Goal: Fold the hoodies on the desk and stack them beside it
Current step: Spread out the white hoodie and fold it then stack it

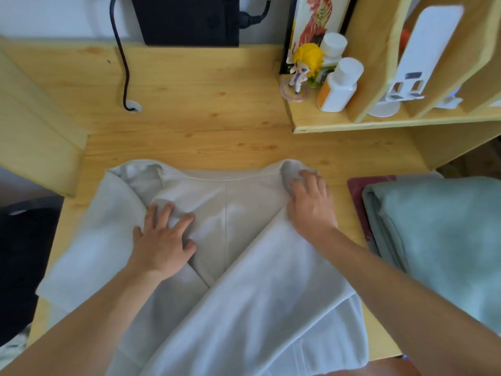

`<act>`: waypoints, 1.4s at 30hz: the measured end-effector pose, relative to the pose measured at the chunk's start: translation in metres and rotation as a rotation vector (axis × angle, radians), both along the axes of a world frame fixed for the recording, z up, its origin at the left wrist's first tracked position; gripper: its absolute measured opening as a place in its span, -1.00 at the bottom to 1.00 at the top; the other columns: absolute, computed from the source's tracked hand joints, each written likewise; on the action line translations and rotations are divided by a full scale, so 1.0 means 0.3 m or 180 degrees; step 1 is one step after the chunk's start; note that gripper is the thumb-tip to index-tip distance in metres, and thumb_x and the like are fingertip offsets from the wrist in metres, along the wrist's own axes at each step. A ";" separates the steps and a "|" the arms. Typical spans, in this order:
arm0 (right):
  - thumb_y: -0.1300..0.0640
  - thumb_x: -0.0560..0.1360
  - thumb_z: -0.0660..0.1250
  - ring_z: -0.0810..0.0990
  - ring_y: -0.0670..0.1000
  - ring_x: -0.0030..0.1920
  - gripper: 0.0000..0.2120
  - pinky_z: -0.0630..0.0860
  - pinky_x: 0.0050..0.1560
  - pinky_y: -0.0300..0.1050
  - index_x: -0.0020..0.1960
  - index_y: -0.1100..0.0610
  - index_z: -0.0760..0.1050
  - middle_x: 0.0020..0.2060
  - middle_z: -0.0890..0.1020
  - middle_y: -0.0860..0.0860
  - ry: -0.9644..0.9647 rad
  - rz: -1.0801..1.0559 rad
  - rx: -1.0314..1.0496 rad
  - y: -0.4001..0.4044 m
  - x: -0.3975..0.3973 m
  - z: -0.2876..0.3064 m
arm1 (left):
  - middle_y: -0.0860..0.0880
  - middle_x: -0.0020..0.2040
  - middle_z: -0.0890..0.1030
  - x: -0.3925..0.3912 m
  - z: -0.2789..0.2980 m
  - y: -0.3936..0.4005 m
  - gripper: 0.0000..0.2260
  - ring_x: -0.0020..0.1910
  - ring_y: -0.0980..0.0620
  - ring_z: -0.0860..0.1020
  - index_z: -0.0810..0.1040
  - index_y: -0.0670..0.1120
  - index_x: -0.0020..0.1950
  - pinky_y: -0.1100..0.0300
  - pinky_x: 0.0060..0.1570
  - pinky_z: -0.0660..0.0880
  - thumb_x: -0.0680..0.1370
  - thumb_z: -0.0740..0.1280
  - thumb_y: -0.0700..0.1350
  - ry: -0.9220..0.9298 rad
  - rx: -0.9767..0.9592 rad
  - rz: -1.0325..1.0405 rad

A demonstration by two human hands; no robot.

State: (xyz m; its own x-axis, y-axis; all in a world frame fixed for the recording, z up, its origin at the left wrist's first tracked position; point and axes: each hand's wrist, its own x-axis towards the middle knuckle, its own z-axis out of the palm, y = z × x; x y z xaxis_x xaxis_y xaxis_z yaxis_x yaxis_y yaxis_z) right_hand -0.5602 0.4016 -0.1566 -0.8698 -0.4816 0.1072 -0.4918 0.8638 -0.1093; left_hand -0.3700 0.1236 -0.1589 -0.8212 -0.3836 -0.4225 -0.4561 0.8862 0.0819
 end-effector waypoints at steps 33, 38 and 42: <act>-0.25 0.65 -0.08 -0.08 0.14 0.62 -0.39 -0.15 0.58 0.22 0.63 -0.01 0.09 0.64 0.00 0.08 -0.1024 -0.0545 0.0235 -0.021 -0.017 -0.071 | -0.02 0.67 -0.18 0.036 0.021 0.076 -0.49 0.63 -0.20 -0.25 0.10 0.26 0.61 -0.36 0.52 -0.07 0.65 0.09 0.17 0.0092 -0.0019 0.0136; -0.05 0.65 0.12 0.14 0.27 0.57 -0.49 0.06 0.55 0.26 0.55 0.12 0.31 0.56 0.22 0.21 -0.0228 0.0064 -0.0734 0.027 0.429 0.053 | -0.20 0.64 0.15 0.387 0.063 0.236 -0.48 0.61 -0.30 0.12 0.33 0.05 0.60 -0.30 0.51 0.15 0.63 0.21 0.08 0.1686 0.0017 -0.0442; -0.15 0.67 -0.01 0.06 0.25 0.60 -0.44 0.04 0.55 0.25 0.61 0.03 0.16 0.62 0.08 0.13 -0.0712 0.0267 0.0116 0.132 0.753 -0.037 | -0.13 0.65 0.17 0.652 -0.056 0.302 -0.45 0.59 -0.30 0.18 0.32 0.12 0.59 -0.34 0.43 0.26 0.59 0.27 0.09 0.1217 0.0177 -0.1151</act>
State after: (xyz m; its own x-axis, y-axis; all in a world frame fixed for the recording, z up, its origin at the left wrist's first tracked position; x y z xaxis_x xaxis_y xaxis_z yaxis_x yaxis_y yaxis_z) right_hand -0.3344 0.4412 -0.1678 -0.8268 -0.5531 -0.1024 -0.5289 0.8264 -0.1931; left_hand -0.1742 0.2141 -0.1758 -0.9964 -0.0327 -0.0784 -0.0503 0.9709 0.2341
